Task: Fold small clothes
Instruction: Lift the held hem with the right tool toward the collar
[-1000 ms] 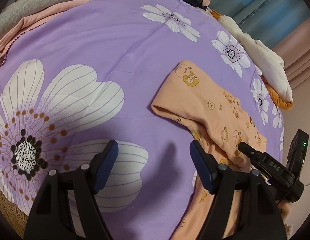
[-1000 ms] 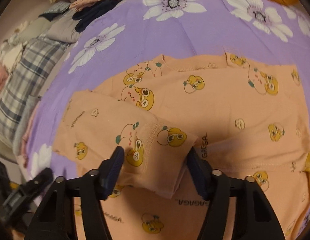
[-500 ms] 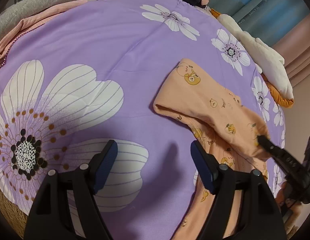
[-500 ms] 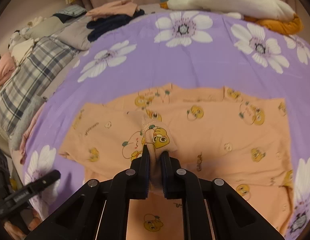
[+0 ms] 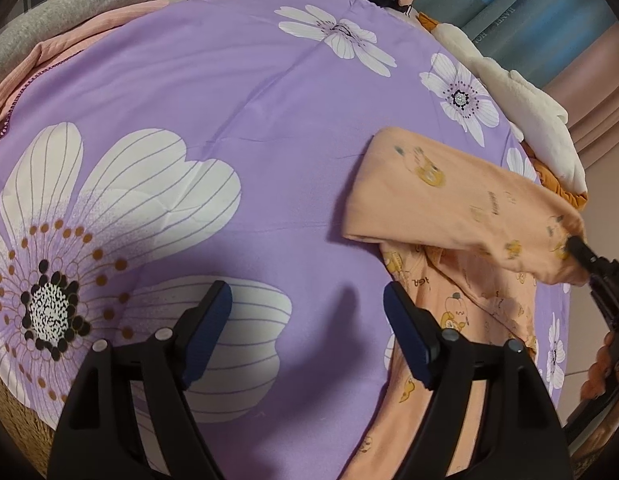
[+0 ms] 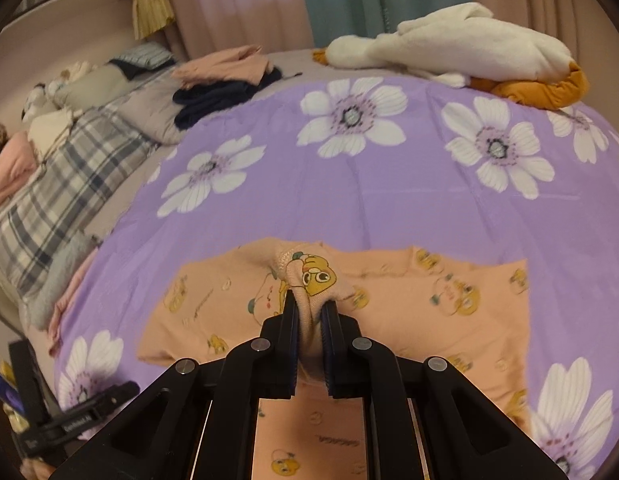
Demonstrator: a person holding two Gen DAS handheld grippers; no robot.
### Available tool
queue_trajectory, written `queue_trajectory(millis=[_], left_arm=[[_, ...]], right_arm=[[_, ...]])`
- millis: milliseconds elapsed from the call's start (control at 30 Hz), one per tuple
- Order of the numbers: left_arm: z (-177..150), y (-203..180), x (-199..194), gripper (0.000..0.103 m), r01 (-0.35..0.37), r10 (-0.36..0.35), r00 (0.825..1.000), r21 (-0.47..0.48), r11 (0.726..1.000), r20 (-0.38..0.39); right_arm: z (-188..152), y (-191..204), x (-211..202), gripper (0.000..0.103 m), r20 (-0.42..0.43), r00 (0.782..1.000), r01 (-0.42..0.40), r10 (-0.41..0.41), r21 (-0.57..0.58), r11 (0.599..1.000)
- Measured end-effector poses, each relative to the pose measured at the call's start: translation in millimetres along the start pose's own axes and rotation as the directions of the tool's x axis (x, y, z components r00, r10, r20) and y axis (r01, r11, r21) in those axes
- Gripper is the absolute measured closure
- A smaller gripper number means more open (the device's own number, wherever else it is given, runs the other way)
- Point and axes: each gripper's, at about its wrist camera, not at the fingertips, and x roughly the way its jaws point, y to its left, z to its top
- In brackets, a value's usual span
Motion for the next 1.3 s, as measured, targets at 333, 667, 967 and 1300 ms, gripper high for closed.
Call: queue_trajectory(millis=[333,667,967,1300], left_arm=[[14,-23,5,0.024,0.027,-0.026,0.999,0.053,0.998,-0.024],[45,-71,24,0.025,0.042,-0.038,0.999,0.176,0.984,-0.022],[63,-109,63,0.049,0.038,-0.028,0.999,0.263,0.964,-0.043],[74,-122,92,0.055,-0.004,0.021,0.998,0.323,0.947,-0.051]], right_arm=[[16,-51,-27,0.092,0.057,0.996,0.063,-0.068,0.081,0.995],[-6,-121,-18,0.092,-0.015,0.991,0.132,-0.132,0.217,0.967],[-41,-158,10,0.092,-0.130,0.983,0.165,-0.133,0.280,0.946],[-47,-175,9,0.092,-0.132,0.987,0.136,-0.096,0.342,0.930]])
